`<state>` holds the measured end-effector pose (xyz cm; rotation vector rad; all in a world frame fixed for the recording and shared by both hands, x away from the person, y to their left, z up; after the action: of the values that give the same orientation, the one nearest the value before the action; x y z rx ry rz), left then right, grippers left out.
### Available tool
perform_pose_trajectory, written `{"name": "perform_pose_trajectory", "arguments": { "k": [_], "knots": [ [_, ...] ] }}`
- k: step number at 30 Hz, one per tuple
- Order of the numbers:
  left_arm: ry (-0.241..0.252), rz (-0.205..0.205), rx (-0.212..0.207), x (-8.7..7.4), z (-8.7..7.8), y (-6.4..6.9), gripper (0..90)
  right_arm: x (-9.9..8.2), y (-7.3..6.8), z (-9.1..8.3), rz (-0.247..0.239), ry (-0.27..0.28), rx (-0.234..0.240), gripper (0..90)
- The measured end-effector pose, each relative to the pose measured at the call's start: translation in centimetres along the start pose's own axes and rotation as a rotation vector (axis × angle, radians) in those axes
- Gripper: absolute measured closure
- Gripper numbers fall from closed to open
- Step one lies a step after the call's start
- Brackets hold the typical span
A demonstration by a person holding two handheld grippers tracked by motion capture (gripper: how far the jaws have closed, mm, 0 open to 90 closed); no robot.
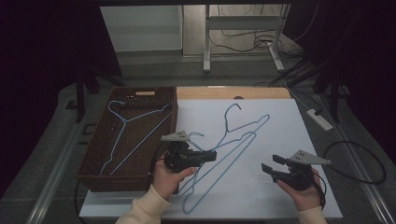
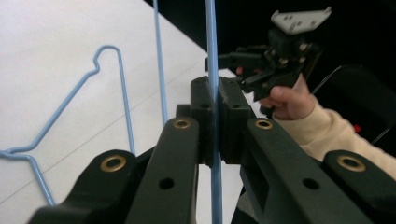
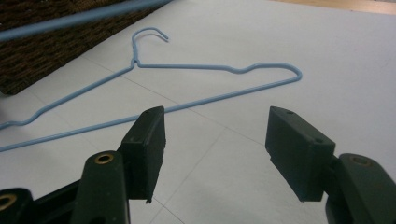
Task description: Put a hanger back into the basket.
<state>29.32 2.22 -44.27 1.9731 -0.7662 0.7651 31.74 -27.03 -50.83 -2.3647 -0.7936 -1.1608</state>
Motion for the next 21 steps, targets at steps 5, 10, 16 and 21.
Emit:
{"name": "perform_pose_trajectory", "arguments": {
  "k": [5, 10, 16, 21],
  "knots": [
    [0.032, -0.019, -0.036, 0.4, -1.0, 0.0, 86.3, -0.1, 0.1, 0.1, 0.001, -0.006, -0.002, 39.3],
    [0.053, 0.004, 0.005, 1.0, -2.6, 0.1, 86.3, -0.2, 0.2, 0.1, 0.006, -0.008, -0.004, 39.4],
    [0.060, 0.057, 0.061, 1.9, -4.2, 0.6, 86.3, -0.2, 0.2, 0.1, 0.004, -0.012, -0.002, 39.4],
    [0.085, 0.064, 0.082, 2.9, -6.1, 0.2, 86.3, -0.2, 0.3, 0.1, 0.004, -0.010, -0.005, 39.5]
  ]
}}
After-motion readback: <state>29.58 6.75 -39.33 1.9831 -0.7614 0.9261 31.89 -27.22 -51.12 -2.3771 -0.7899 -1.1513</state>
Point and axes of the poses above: each handheld gripper's, and its own axes: z roughly forward along the jaws, x roughly out of its top, y roughly to its right, the point moved 6 cm from there along z, roughly forward along the jaws, and after that the axes turned 5 degrees about -y, right-handed, at the moved point
